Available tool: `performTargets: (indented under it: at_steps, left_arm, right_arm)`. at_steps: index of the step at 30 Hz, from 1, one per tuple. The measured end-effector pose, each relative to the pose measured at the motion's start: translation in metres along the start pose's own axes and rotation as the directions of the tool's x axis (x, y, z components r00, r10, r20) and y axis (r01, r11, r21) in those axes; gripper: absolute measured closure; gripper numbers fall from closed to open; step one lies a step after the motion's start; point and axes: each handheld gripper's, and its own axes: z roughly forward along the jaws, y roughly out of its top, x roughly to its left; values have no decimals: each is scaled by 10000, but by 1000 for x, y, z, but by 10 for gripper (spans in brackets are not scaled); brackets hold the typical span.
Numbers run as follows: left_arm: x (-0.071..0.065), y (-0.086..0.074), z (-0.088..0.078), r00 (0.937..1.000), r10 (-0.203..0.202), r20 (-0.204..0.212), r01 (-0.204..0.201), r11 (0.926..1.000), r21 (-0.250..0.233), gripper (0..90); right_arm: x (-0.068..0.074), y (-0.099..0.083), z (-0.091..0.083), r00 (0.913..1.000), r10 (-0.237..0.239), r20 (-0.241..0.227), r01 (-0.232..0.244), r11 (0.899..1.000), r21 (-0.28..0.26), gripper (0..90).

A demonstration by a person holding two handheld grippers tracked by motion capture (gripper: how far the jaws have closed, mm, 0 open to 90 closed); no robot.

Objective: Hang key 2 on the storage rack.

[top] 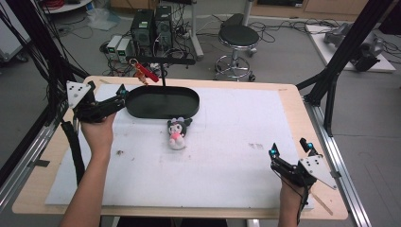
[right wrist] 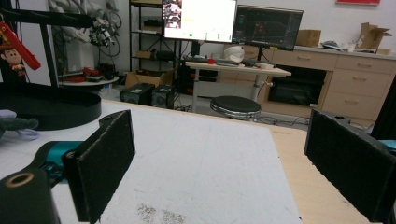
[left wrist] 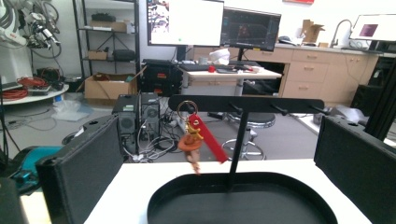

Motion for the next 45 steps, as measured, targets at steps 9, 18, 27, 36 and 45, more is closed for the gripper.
performTargets:
  at_steps: [9,18,27,36,45]
  left_arm:
    - [-17,-2,-3,9999,-118,121,114,9994,313,17]
    - [-35,-12,-5,9987,-220,449,197,9985,514,17]
    - [-55,-22,-6,9945,-249,1013,160,9960,880,17]
    - [-73,-32,-3,9888,-372,1443,155,9888,1485,17]
    - [-90,-46,0,9842,-532,1688,175,9783,2064,17]
  right_arm:
    - [-2,2,-3,9998,179,-36,-179,9997,-163,79]
    - [-2,4,-4,9997,248,-61,-250,9993,-265,79]
    - [-3,4,-5,9996,284,-38,-285,9991,-308,79]
    - [-5,5,-6,9995,331,10,-331,9987,-381,79]
    - [-6,6,-7,9992,394,65,-390,9982,-465,79]
